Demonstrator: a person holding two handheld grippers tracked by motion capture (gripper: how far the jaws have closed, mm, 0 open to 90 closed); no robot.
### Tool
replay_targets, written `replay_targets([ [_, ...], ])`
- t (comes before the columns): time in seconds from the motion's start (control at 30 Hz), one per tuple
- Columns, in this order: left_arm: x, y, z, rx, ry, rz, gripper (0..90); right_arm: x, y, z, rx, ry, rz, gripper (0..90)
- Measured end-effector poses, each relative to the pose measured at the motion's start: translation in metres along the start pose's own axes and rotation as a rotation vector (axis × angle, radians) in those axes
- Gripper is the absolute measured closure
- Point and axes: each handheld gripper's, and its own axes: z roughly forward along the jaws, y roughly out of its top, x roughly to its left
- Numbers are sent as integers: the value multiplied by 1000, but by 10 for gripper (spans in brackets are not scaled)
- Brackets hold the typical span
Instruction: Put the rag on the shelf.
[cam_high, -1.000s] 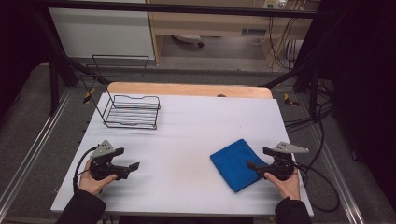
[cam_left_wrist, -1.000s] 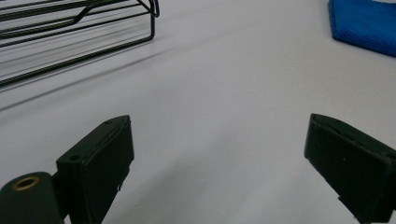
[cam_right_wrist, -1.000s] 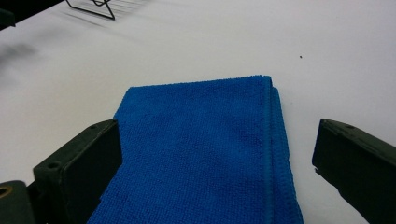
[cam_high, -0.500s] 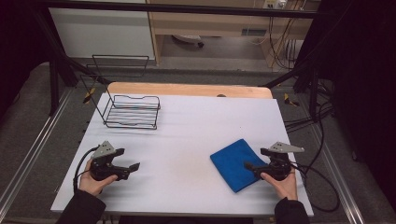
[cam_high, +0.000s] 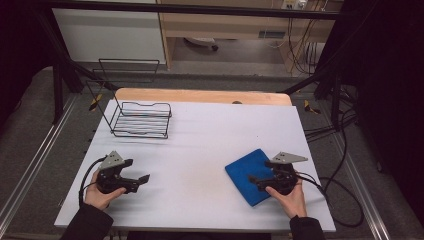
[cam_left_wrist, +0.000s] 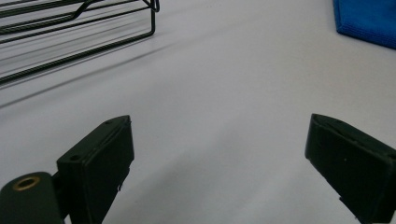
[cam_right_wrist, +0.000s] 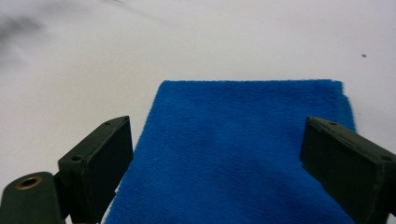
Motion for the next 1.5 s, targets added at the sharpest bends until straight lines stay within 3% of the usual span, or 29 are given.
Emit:
replay_targets([
  [0.33,1,0,0,3,6,-3,83,27,7,26,68,49,-60,313],
  [0.63,2,0,0,6,9,-6,86,46,10,44,102,45,-109,564],
  [0.83,1,0,0,4,9,-7,87,49,6,56,158,-5,-135,638],
  [1.0,1,0,0,5,11,-7,88,51,3,58,159,-45,-153,697],
  [1.2,2,0,0,5,11,-8,89,59,2,60,170,-111,-248,767],
  [1.5,2,0,-1,2,11,-15,92,57,4,59,170,-111,-221,879],
])
